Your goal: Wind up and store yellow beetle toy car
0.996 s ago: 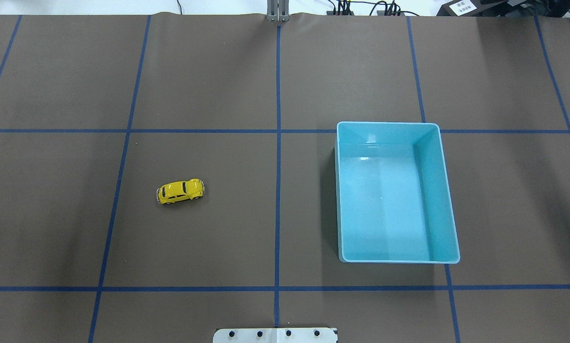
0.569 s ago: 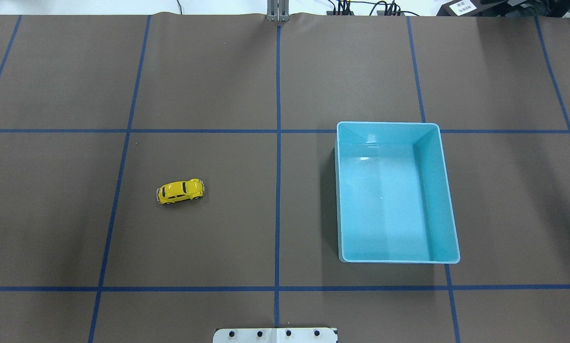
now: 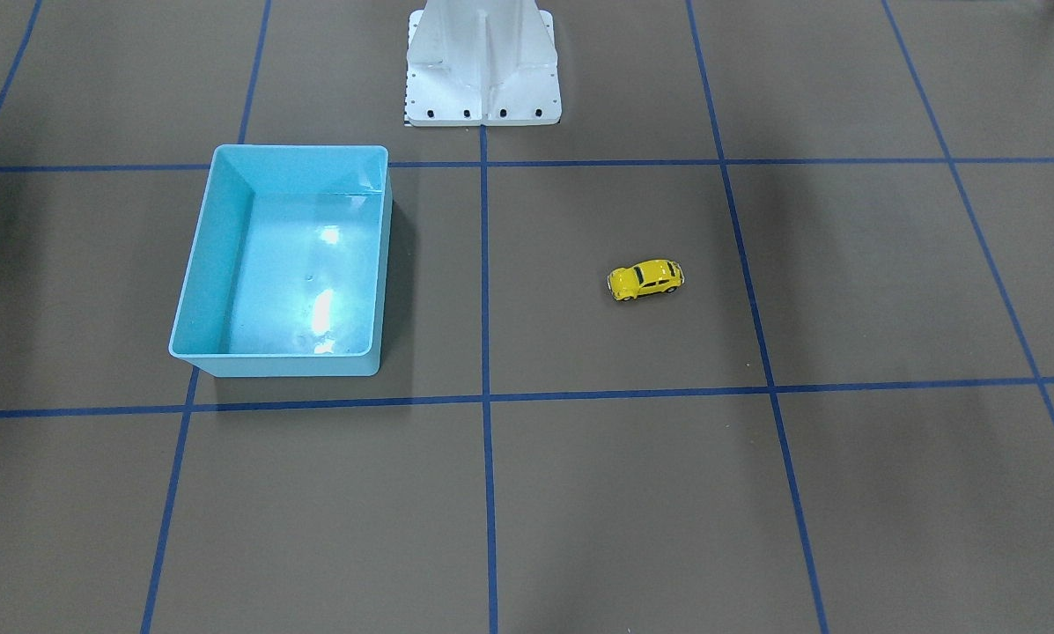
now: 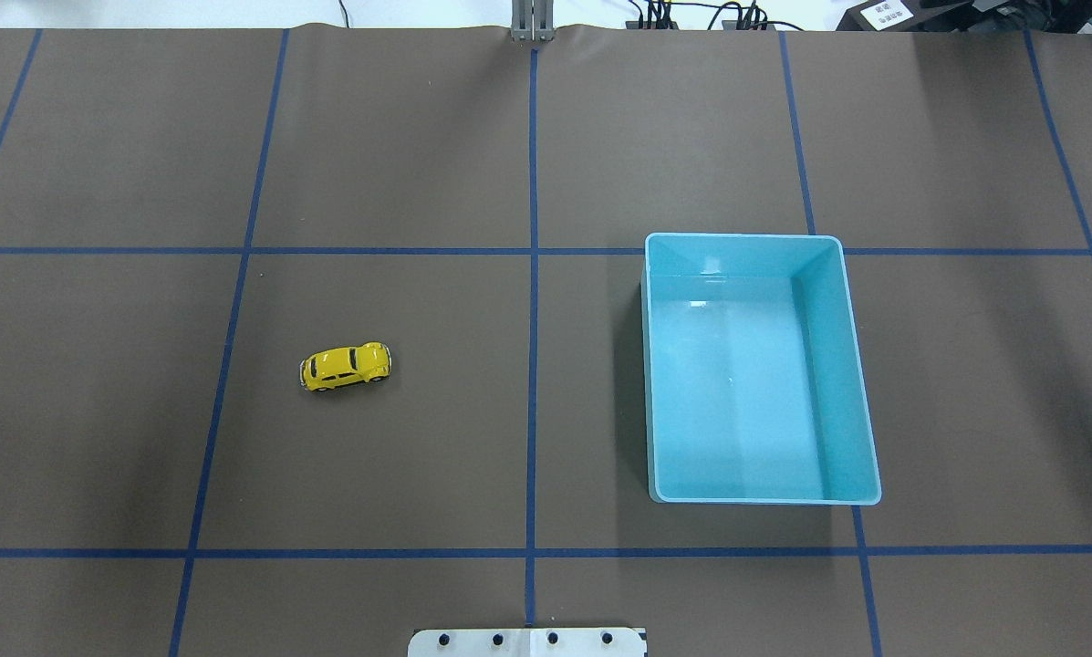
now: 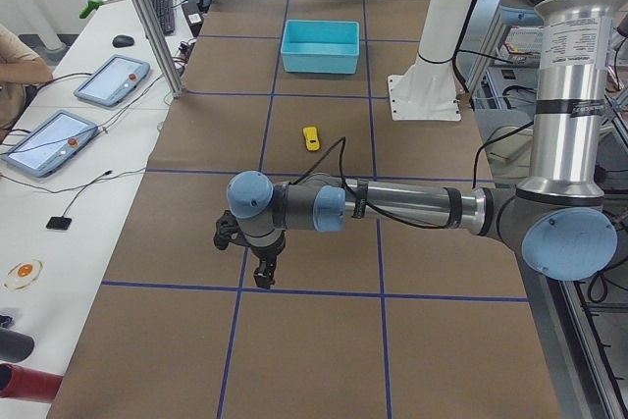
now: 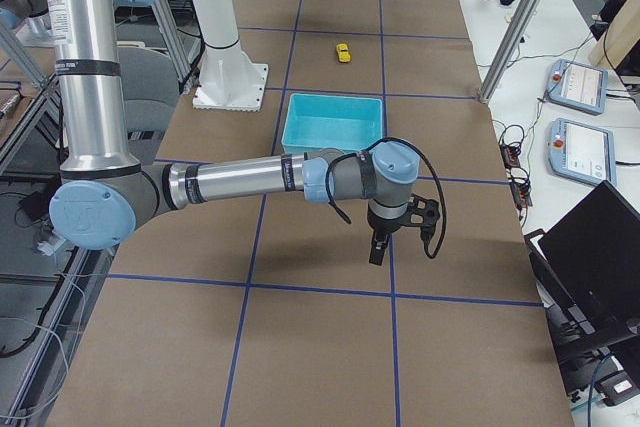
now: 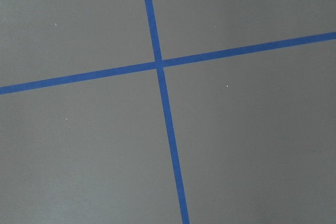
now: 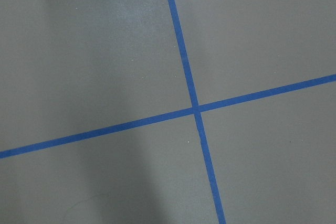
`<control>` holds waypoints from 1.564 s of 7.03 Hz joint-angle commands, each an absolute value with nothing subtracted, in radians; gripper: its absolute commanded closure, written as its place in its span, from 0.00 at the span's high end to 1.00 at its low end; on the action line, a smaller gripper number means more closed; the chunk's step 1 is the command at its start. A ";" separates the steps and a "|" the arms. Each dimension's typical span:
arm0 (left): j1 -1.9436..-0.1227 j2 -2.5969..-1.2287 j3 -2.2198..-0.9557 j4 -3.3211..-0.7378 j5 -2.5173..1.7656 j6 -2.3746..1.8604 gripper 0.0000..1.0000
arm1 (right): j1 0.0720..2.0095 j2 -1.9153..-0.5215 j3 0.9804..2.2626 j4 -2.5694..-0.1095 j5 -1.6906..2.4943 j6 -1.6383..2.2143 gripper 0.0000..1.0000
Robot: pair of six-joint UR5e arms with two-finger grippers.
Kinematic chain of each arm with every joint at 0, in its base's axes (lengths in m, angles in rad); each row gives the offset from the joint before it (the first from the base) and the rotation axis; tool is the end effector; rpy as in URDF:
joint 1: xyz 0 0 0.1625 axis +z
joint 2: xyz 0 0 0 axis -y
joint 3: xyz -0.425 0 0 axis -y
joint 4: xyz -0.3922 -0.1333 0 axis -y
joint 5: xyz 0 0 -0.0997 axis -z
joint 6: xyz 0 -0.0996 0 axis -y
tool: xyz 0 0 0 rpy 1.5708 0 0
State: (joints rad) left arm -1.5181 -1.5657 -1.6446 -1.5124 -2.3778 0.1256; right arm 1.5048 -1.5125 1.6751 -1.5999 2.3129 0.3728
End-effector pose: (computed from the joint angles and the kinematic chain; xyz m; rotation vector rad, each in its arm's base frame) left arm -0.0355 -0.4921 0.6284 0.0392 0.8072 0.1727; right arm 0.0315 -0.5236 0.5828 -0.0371 -0.7528 0.2427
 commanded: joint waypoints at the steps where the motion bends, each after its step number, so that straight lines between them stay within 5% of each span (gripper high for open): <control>1: -1.517 -1.565 -1.649 -1.513 -2.375 0.127 1.00 | 1.505 -1.513 1.674 -1.600 2.312 0.373 1.00; 6: -1.471 -1.591 -1.716 -1.512 -2.375 0.124 1.00 | 1.505 -1.513 1.674 -1.600 2.310 0.373 1.00; 11: -1.087 -1.814 -1.813 -1.494 -2.291 0.120 1.00 | 1.505 -1.513 1.675 -1.600 2.309 0.373 1.00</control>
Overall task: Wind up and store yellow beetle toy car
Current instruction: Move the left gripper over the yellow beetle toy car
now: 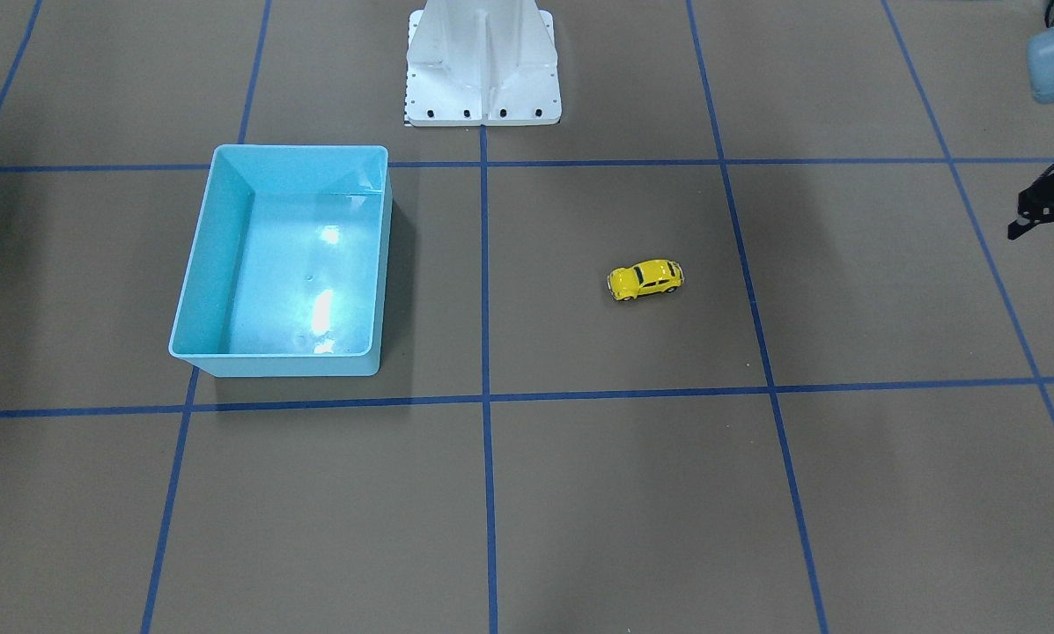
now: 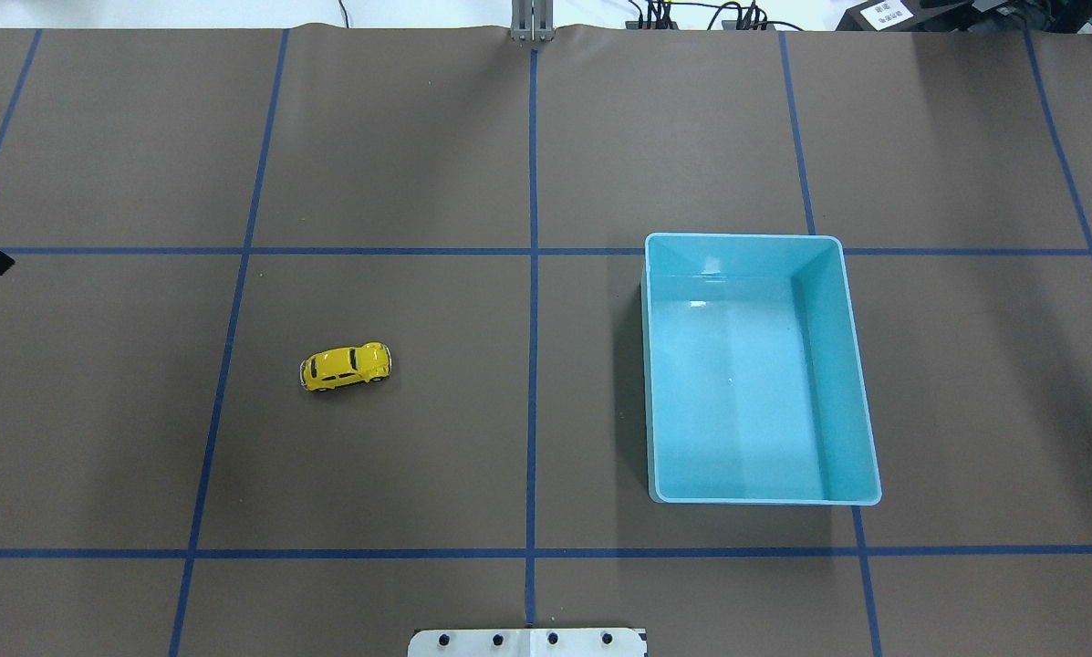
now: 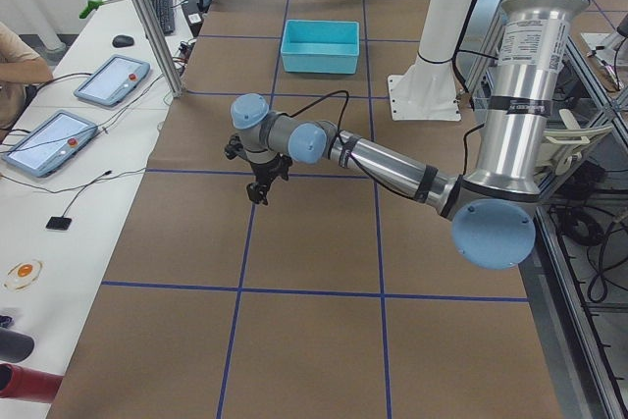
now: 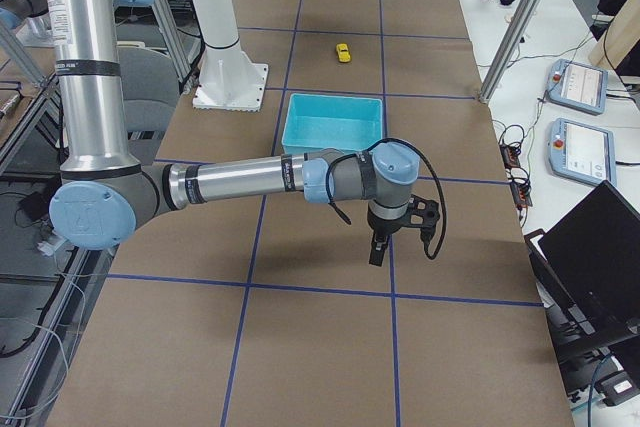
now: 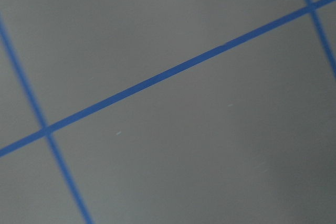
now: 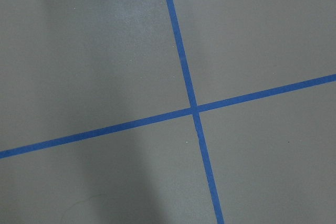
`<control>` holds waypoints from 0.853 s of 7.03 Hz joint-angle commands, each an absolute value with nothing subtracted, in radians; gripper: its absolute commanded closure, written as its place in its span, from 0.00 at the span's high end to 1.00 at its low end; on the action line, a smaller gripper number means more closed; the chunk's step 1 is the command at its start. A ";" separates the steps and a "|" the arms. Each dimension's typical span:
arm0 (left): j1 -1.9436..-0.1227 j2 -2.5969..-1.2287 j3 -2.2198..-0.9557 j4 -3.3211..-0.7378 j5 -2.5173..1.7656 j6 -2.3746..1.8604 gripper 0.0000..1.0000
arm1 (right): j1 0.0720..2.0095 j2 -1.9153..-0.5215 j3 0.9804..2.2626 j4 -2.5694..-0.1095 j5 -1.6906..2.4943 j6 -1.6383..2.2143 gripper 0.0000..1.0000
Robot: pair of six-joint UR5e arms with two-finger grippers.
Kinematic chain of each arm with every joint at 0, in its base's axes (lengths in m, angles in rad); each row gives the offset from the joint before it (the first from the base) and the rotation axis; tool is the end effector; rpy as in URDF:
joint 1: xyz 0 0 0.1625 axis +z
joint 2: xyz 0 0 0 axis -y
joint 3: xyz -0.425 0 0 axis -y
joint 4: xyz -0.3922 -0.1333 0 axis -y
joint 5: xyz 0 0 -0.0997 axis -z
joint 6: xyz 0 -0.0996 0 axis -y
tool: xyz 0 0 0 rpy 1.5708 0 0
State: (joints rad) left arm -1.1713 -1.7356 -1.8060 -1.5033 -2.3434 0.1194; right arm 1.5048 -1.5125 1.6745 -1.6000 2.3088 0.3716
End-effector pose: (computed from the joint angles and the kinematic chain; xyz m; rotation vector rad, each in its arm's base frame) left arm 0.1546 -0.5301 0.4639 0.2092 0.8151 0.6169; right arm 0.0318 -0.5236 0.5834 -0.0363 -0.7487 0.2422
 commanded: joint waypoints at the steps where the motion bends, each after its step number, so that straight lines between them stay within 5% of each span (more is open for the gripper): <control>1: -0.955 -1.868 -1.856 -1.446 -2.179 0.123 1.00 | 1.505 -1.513 1.675 -1.600 2.310 0.373 1.00; 6: -0.632 -2.170 -1.781 -1.168 -1.826 0.259 1.00 | 1.505 -1.513 1.674 -1.600 2.309 0.373 1.00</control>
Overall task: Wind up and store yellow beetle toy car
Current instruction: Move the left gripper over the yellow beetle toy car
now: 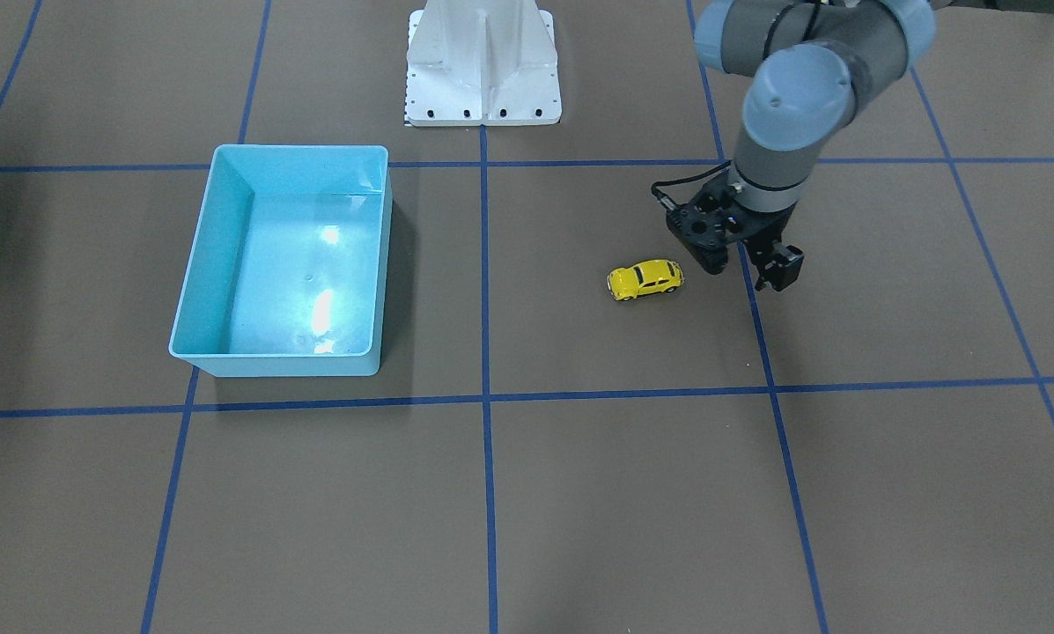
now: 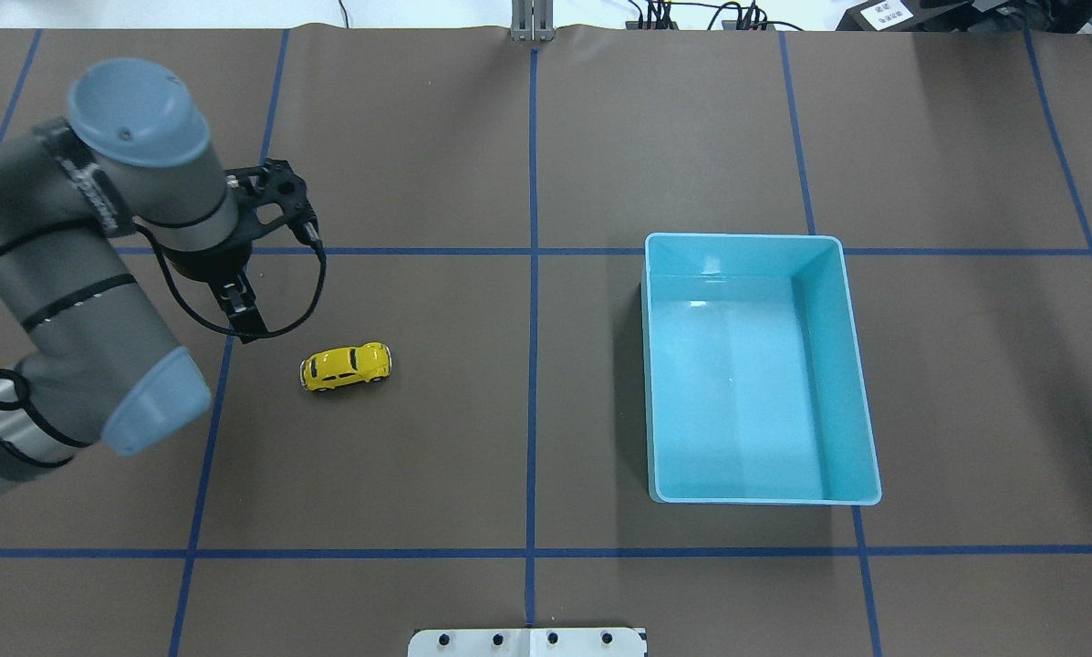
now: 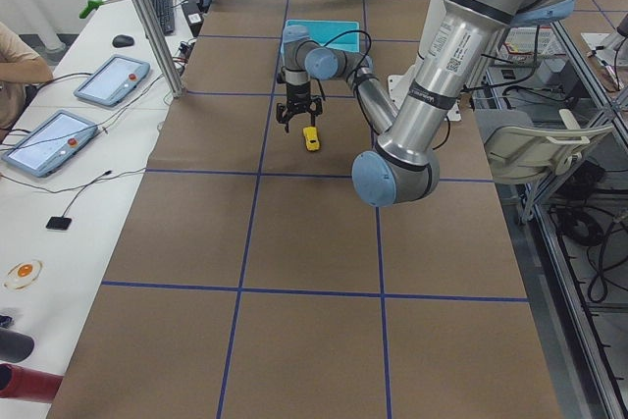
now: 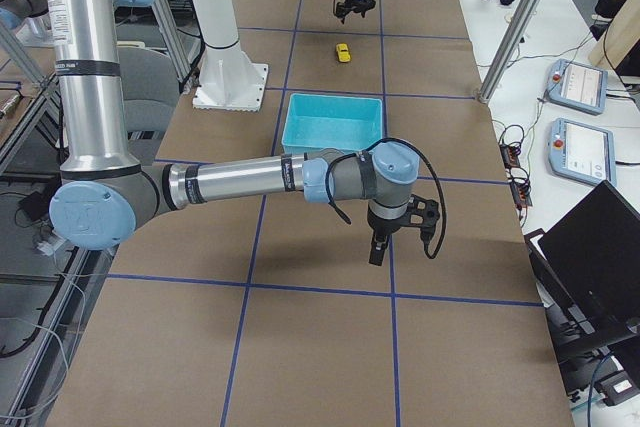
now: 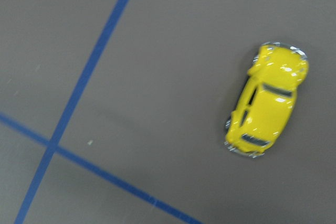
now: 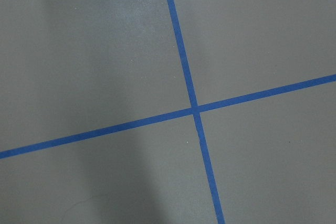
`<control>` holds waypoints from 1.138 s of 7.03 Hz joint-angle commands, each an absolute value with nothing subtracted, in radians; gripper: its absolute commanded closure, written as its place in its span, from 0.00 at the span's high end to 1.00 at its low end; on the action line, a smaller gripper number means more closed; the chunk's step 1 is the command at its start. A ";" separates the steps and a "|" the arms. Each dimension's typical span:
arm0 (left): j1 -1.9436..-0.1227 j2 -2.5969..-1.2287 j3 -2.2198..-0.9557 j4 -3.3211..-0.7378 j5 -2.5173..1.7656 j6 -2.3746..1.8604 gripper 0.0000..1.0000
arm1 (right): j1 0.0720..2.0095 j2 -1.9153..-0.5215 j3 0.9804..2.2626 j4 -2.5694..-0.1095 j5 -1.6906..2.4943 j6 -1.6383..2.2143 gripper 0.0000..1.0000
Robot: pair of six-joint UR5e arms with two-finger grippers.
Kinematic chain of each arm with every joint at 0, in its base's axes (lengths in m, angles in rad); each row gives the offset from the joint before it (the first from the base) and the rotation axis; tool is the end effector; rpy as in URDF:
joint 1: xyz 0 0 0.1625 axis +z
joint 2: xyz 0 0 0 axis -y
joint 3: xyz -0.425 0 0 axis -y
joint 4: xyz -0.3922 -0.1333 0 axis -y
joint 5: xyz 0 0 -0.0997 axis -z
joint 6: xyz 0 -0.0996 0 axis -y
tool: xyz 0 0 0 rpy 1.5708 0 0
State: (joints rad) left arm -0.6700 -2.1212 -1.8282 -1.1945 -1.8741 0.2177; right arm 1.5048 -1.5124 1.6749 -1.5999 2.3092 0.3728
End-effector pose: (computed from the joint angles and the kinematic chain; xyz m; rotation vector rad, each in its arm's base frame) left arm 0.4245 -0.4684 0.2859 0.3215 0.4501 1.1571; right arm 0.0318 -0.5237 0.5831 -0.0363 -0.7492 0.2431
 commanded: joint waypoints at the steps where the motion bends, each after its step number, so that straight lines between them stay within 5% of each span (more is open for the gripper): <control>1: -0.632 -2.224 -1.726 -1.151 -1.818 0.358 1.00 | 1.505 -1.513 1.675 -1.600 2.309 0.373 1.00; 3: -0.629 -2.333 -1.602 -1.149 -1.748 0.469 1.00 | 1.505 -1.513 1.675 -1.600 2.309 0.373 1.00; 8: -0.592 -2.399 -1.575 -1.071 -1.785 0.372 1.00 | 1.505 -1.513 1.675 -1.600 2.312 0.373 1.00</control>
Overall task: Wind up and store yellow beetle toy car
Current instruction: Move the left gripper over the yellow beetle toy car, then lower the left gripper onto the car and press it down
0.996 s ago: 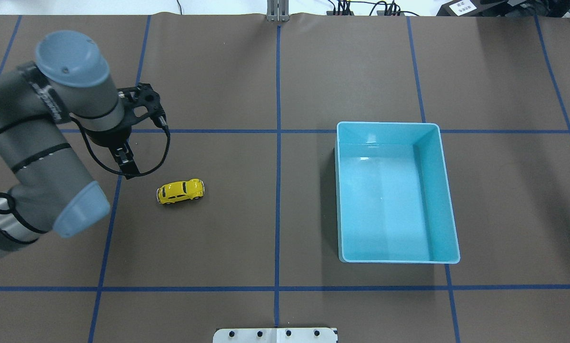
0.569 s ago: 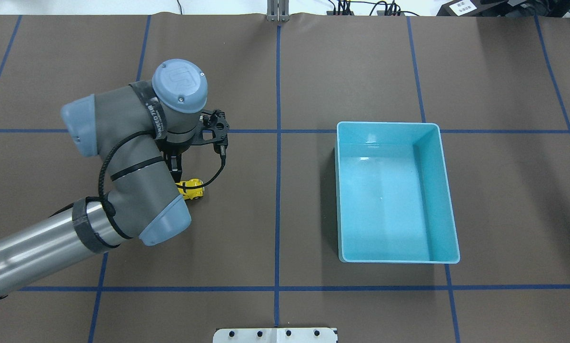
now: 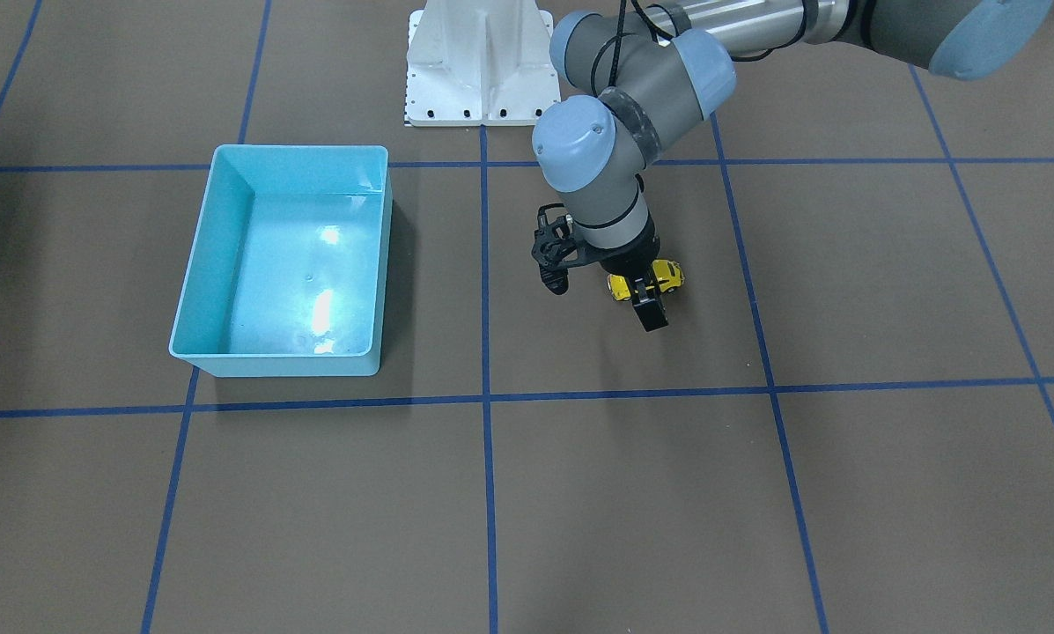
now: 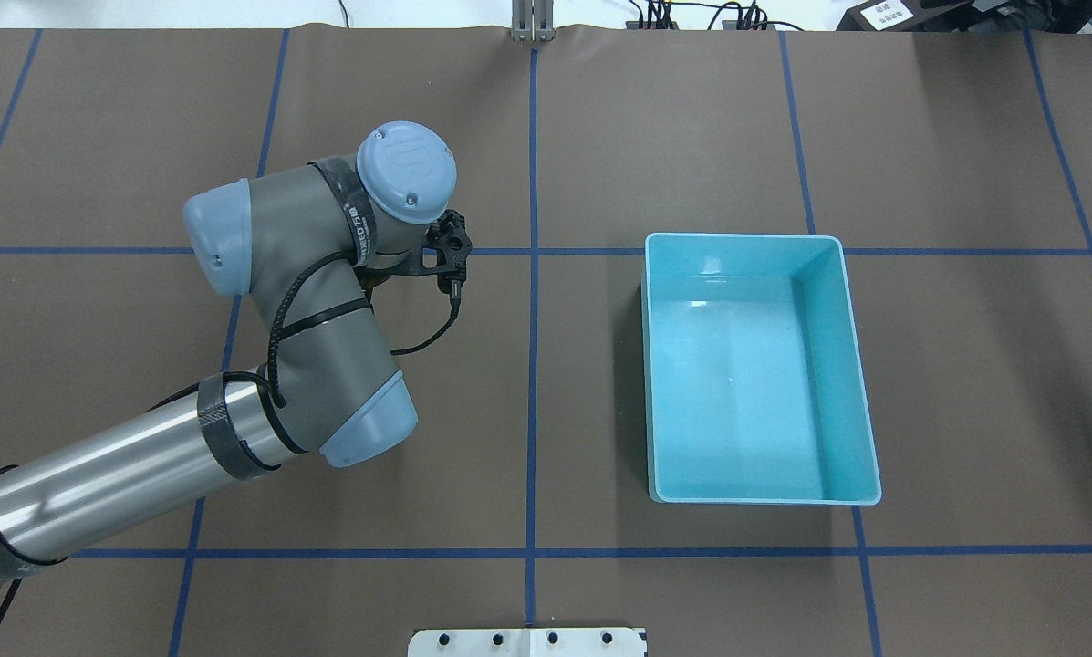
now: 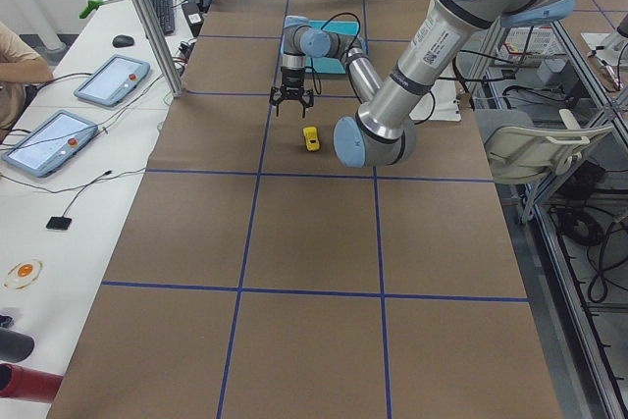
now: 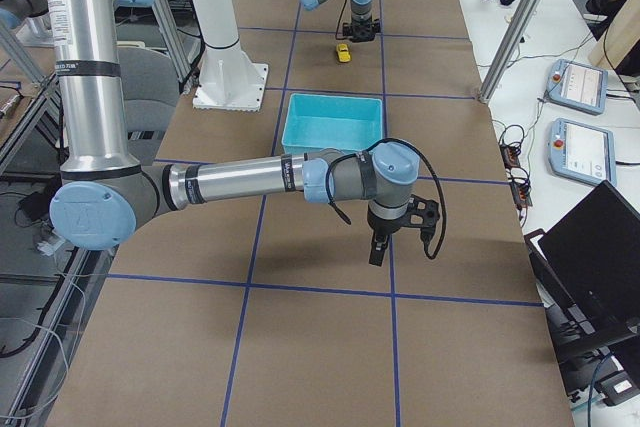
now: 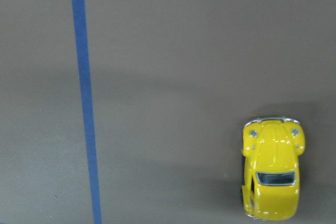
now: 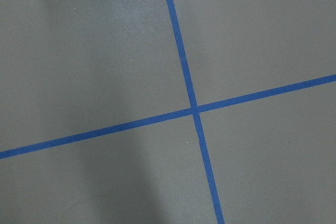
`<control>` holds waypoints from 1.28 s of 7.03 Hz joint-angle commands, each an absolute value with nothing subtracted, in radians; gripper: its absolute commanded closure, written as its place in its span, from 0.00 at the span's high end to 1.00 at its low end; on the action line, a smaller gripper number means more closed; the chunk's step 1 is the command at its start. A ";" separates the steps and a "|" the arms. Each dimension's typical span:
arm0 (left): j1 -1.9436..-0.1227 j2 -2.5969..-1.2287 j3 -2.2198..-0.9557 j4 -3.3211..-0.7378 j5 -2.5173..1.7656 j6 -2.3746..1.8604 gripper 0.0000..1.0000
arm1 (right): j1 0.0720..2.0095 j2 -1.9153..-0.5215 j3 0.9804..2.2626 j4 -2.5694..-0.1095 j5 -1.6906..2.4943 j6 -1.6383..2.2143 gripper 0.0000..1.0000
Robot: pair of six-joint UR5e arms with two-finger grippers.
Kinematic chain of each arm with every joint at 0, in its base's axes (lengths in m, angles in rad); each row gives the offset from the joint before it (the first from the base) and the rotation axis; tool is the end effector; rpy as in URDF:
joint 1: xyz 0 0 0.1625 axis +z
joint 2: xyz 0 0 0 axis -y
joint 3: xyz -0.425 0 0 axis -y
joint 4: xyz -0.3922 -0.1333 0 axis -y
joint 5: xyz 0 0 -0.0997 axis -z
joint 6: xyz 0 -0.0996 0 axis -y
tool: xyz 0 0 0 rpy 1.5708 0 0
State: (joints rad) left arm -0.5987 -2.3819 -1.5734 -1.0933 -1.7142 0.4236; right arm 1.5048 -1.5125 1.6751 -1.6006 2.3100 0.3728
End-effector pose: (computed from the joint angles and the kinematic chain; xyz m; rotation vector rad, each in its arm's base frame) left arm 0.5146 -0.4952 0.2303 0.3098 0.2478 1.4032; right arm 0.0317 -0.5236 0.5830 -0.0371 -0.7499 0.2432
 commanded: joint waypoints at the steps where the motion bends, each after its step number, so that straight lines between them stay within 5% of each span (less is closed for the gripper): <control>1: -0.589 -2.385 -1.566 -1.081 -1.857 0.345 1.00 | 1.505 -1.513 1.675 -1.601 2.312 0.373 1.00; 9: -0.456 -2.384 -1.531 -1.080 -1.809 0.302 1.00 | 1.505 -1.513 1.674 -1.601 2.312 0.373 1.00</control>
State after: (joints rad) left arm -0.4531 -2.3839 -1.5325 -1.0764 -1.8140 0.2980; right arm 1.5048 -1.5125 1.6750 -1.6015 2.3123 0.3728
